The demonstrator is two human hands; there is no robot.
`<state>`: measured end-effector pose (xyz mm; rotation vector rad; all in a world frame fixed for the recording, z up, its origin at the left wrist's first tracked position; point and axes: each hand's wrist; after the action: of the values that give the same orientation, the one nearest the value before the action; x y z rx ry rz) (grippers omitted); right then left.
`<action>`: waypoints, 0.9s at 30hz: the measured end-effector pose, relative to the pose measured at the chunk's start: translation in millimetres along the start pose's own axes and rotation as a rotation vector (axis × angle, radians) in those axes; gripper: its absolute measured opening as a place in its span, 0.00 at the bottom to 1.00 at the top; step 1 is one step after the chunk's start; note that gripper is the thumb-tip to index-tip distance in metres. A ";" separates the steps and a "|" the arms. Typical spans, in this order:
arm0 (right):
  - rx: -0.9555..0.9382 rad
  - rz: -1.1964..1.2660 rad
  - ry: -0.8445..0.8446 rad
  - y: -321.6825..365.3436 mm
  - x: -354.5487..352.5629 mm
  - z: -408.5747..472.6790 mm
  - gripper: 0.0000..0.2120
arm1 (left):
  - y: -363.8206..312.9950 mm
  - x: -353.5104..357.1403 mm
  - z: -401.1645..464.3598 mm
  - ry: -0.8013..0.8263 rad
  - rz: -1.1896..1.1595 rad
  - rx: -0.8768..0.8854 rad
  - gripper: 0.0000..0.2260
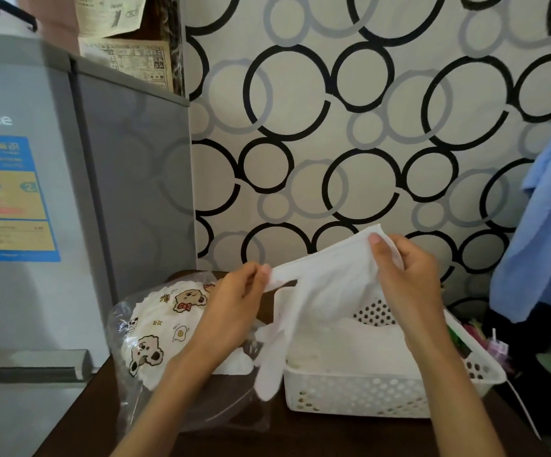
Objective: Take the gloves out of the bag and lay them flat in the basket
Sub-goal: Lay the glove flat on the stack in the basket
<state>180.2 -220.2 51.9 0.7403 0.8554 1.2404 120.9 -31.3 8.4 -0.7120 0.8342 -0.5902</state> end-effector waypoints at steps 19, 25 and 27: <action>0.347 -0.010 0.298 -27.4 -6.0 1.1 0.12 | -18.7 -13.2 58.2 0.026 0.303 -0.091 0.15; 0.294 -0.585 0.298 -83.8 -39.6 23.3 0.13 | 0.7 61.1 78.6 0.311 0.635 0.070 0.13; 0.265 -0.701 0.325 -89.7 -47.9 26.3 0.14 | 0.6 76.8 81.3 0.330 0.710 0.173 0.14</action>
<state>241.4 -284.1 -4.8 0.3815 1.4190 0.6241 229.2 -59.0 11.7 -0.1265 1.2444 -0.1288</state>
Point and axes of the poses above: each hand's wrist, its own z-axis towards the middle knuckle, its own x-axis out of the palm, y = z × x, and after that the axes turned 1 degree about x, right-handed
